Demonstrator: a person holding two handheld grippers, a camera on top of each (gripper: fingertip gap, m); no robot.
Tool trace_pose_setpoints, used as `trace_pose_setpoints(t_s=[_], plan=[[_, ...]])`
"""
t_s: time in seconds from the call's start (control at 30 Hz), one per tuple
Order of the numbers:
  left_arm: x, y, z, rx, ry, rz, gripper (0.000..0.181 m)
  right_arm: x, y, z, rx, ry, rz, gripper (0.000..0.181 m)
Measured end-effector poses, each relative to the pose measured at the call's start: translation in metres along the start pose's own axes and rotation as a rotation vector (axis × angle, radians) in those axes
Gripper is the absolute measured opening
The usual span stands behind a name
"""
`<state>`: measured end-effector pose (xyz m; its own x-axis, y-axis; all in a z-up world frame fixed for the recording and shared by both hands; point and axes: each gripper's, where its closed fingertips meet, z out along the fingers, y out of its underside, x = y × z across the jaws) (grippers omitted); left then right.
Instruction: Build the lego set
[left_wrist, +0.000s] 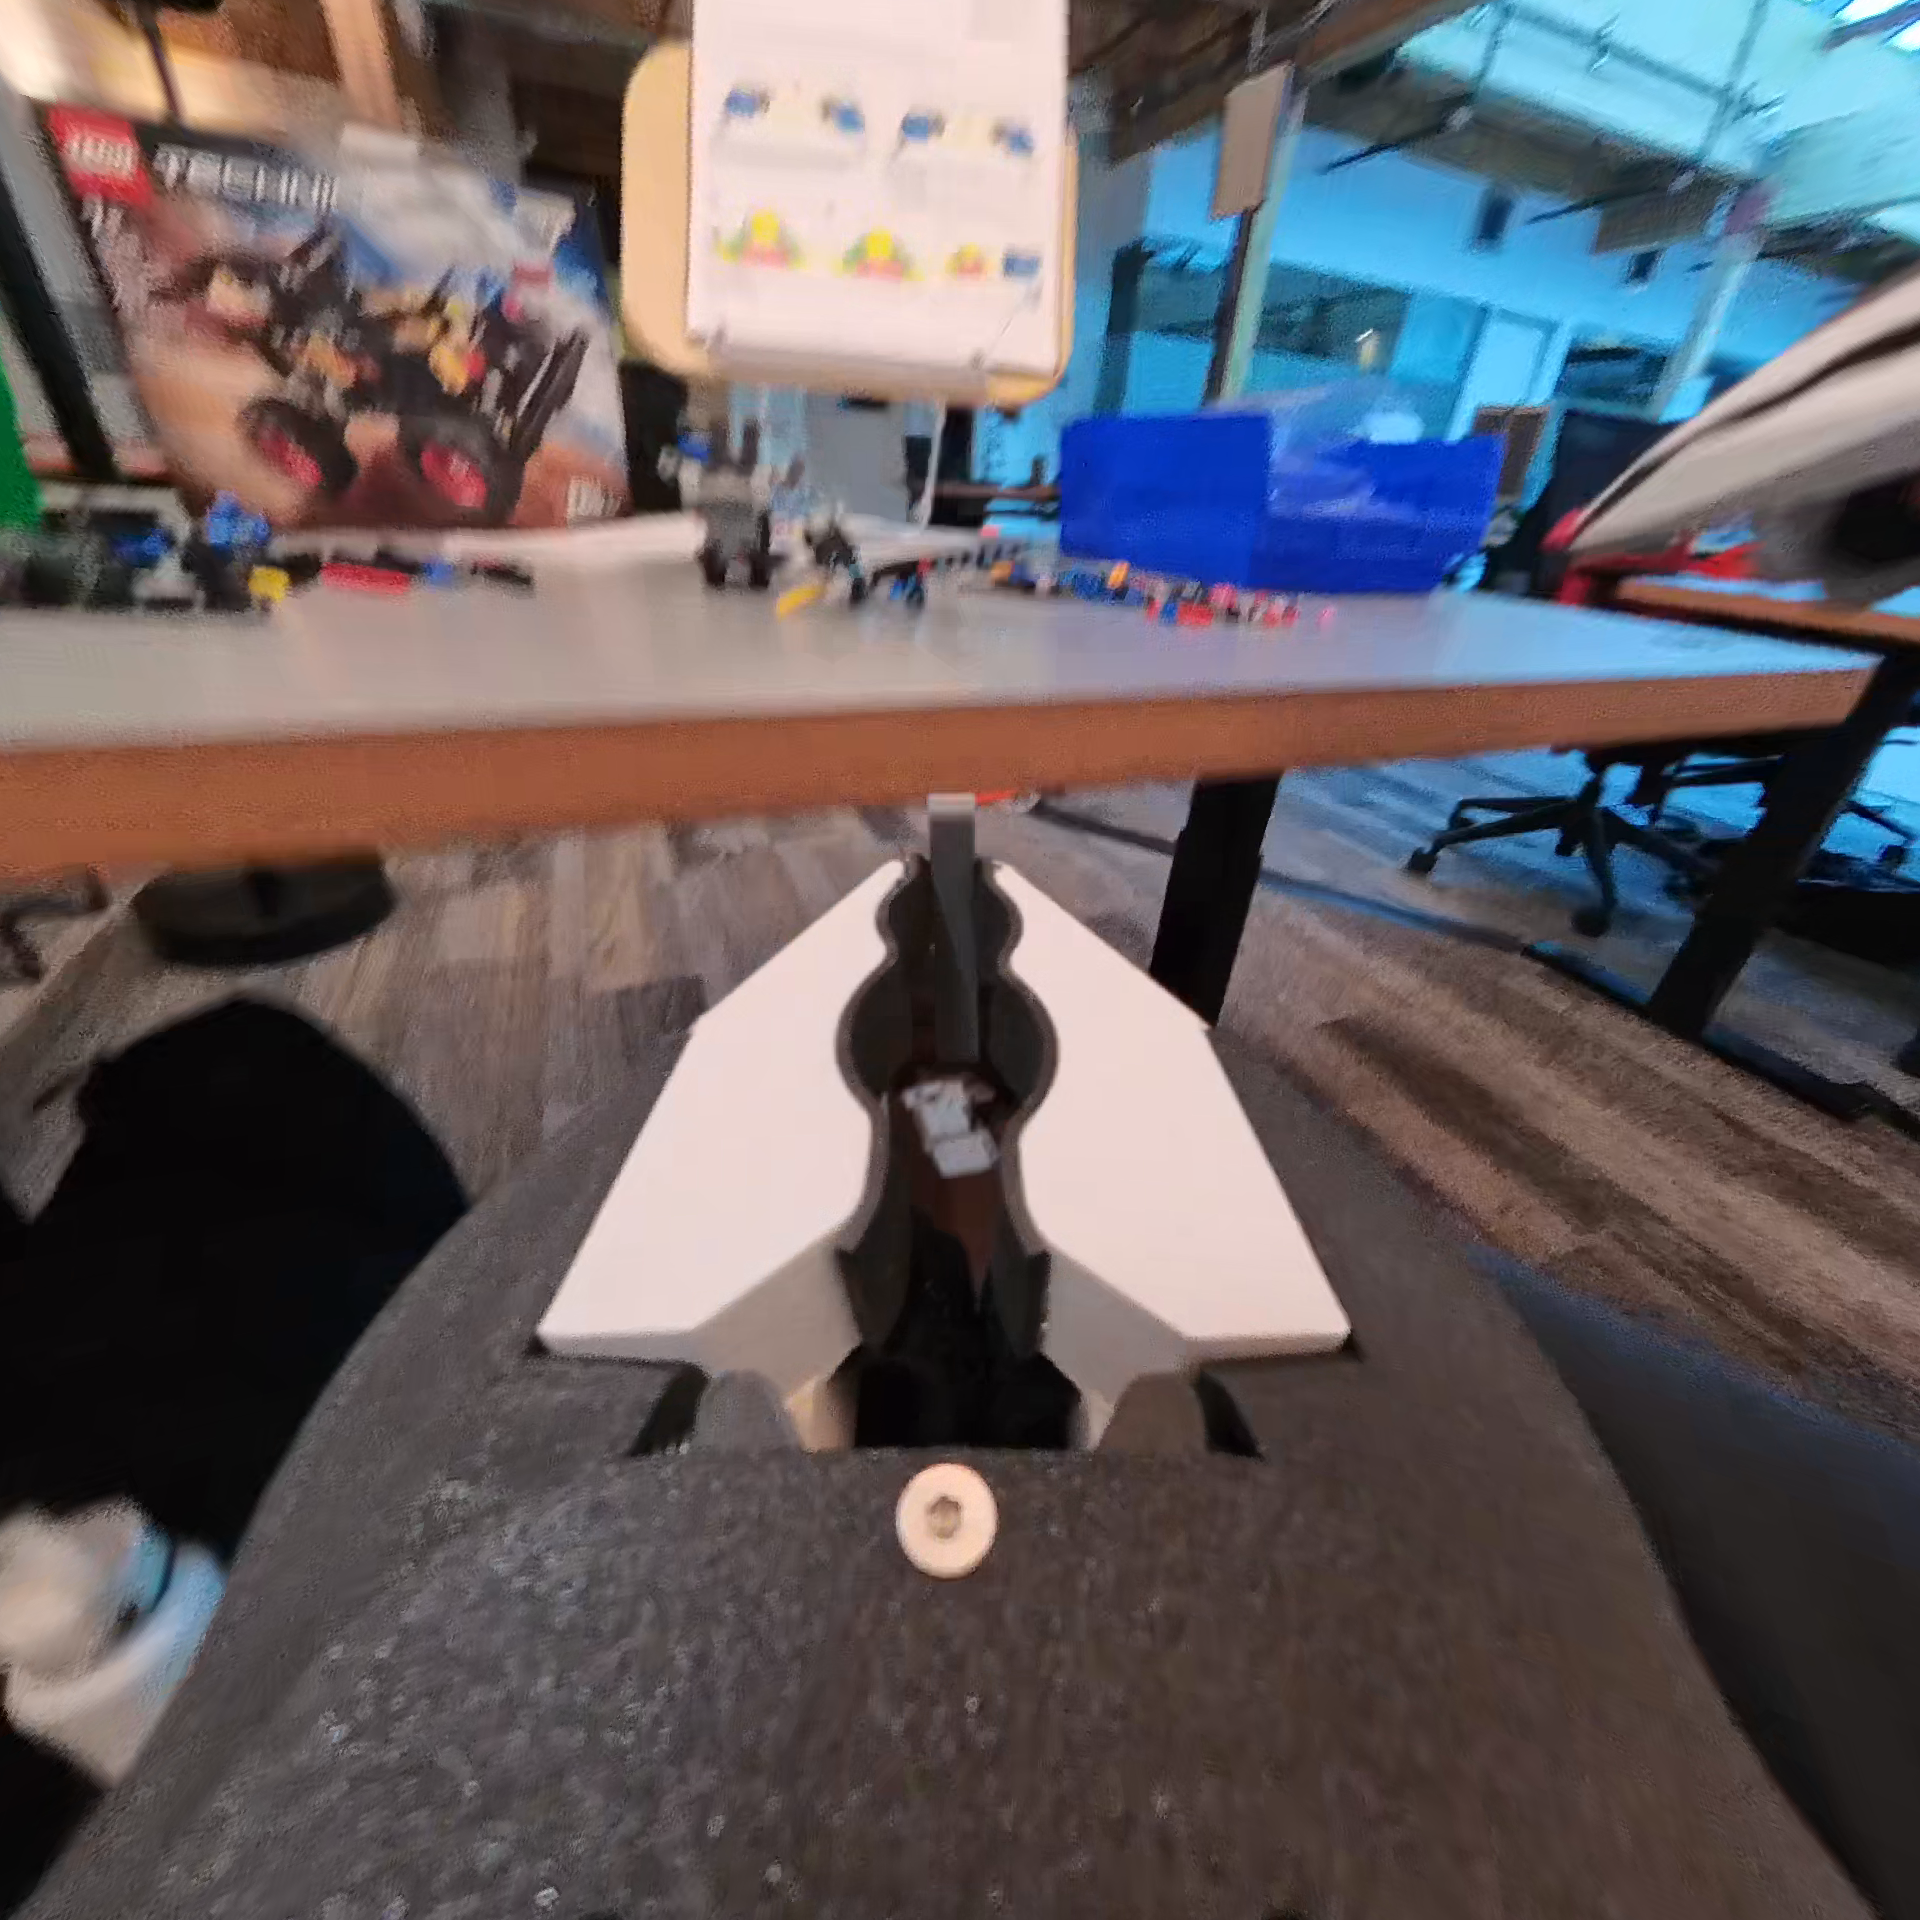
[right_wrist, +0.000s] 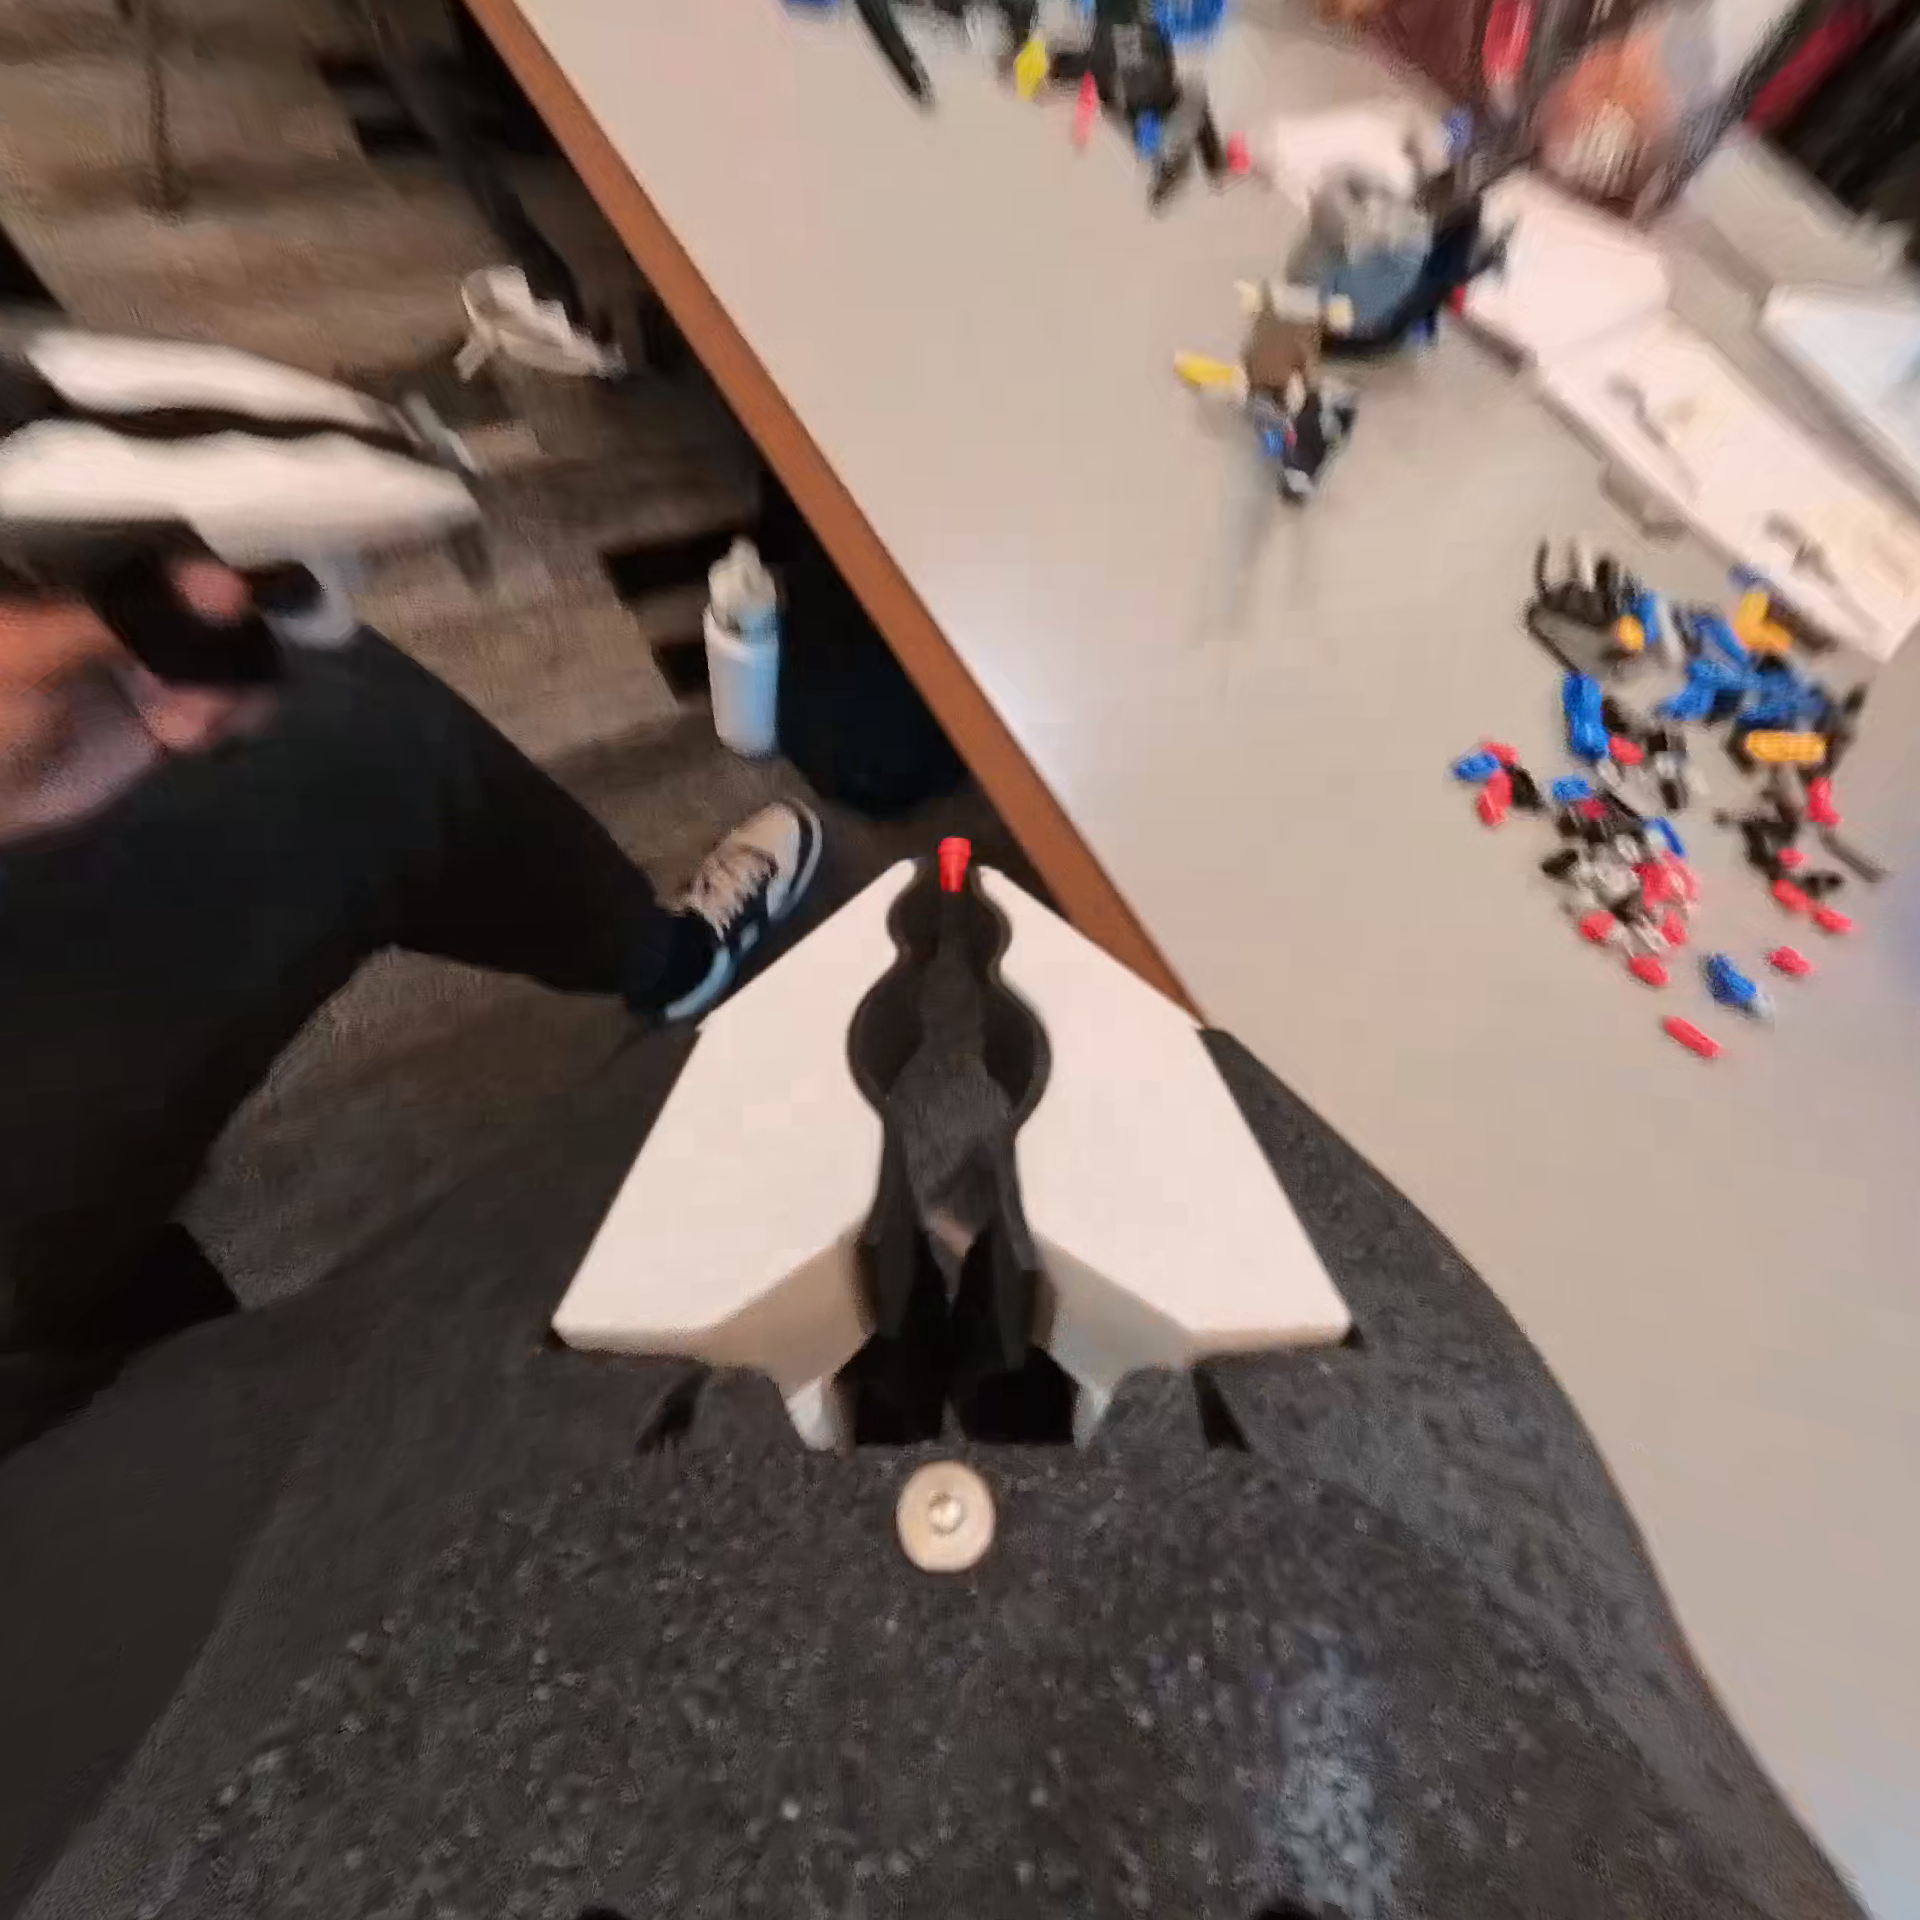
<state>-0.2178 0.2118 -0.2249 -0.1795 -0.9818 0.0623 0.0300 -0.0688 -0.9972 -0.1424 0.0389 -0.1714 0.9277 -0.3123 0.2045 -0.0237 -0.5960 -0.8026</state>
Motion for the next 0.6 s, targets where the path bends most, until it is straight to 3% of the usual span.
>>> trace_pose_setpoints(t_s=[0.17,0.27,0.4,0.6], plan=[[-0.011,-0.074,0.054,-0.005,0.142,0.086,0.007,0.083,0.018,0.027,-0.195,-0.014,0.122,0.004],[-0.021,-0.102,0.081,-0.043,0.183,0.16,0.006,0.119,0.023,0.035,-0.212,0.044,0.114,0.004],[-0.023,-0.123,0.112,-0.103,0.275,0.221,0.006,0.127,0.04,0.042,-0.262,-0.024,0.163,0.004],[-0.023,-0.133,0.153,-0.229,0.383,0.232,0.006,0.113,0.061,0.043,-0.421,-0.196,0.048,0.004]])
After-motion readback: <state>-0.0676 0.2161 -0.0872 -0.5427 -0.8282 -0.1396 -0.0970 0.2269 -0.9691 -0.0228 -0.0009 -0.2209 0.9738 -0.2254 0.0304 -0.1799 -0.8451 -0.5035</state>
